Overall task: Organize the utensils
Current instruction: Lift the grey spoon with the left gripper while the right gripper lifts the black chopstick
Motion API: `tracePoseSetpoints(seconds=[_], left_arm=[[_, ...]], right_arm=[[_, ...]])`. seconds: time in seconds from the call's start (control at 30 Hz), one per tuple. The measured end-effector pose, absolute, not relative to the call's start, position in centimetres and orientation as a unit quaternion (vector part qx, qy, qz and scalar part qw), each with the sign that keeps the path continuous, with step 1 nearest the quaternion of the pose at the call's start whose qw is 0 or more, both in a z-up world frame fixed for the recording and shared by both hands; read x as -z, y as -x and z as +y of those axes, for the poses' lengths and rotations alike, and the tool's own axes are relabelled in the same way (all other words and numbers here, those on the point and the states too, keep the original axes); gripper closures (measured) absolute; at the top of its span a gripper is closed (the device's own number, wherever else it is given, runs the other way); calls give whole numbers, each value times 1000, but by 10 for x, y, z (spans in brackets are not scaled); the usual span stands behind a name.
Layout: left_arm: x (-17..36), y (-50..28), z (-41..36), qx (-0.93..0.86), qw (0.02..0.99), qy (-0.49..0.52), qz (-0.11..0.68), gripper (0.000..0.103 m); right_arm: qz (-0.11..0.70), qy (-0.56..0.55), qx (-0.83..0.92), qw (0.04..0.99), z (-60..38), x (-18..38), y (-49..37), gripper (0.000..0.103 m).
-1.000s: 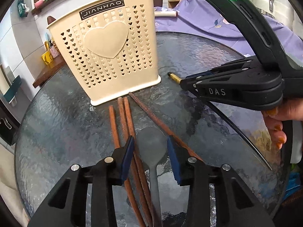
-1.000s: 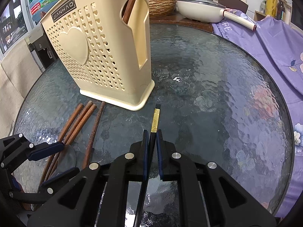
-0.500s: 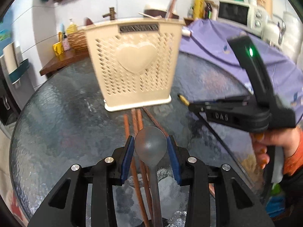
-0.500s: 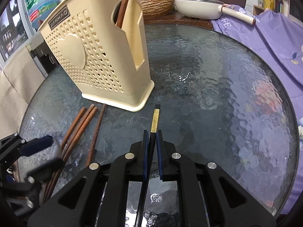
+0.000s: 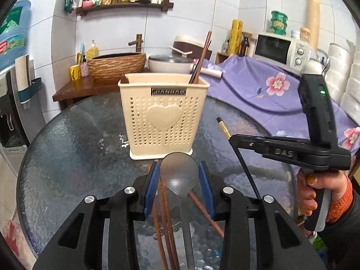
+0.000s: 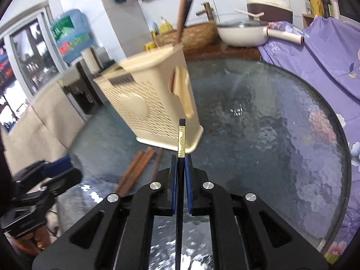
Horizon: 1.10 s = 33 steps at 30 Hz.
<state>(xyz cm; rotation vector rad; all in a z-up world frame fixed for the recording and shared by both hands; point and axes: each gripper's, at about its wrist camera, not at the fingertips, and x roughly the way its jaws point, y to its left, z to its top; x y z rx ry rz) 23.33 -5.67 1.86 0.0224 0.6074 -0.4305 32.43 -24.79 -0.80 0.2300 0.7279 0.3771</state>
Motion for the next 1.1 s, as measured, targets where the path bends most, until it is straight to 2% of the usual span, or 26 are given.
tracePoseSetpoints(seconds=[0.43,1.1], left_arm=[[-41,-219,-54,218,939,0,267,68],[-74,-226,-54,215,947,2,239,68]], right_arm=[[288,-111,-227,924,-263,-55,-268,96],[260,-101,-250,927,-256,-94,-268,96]])
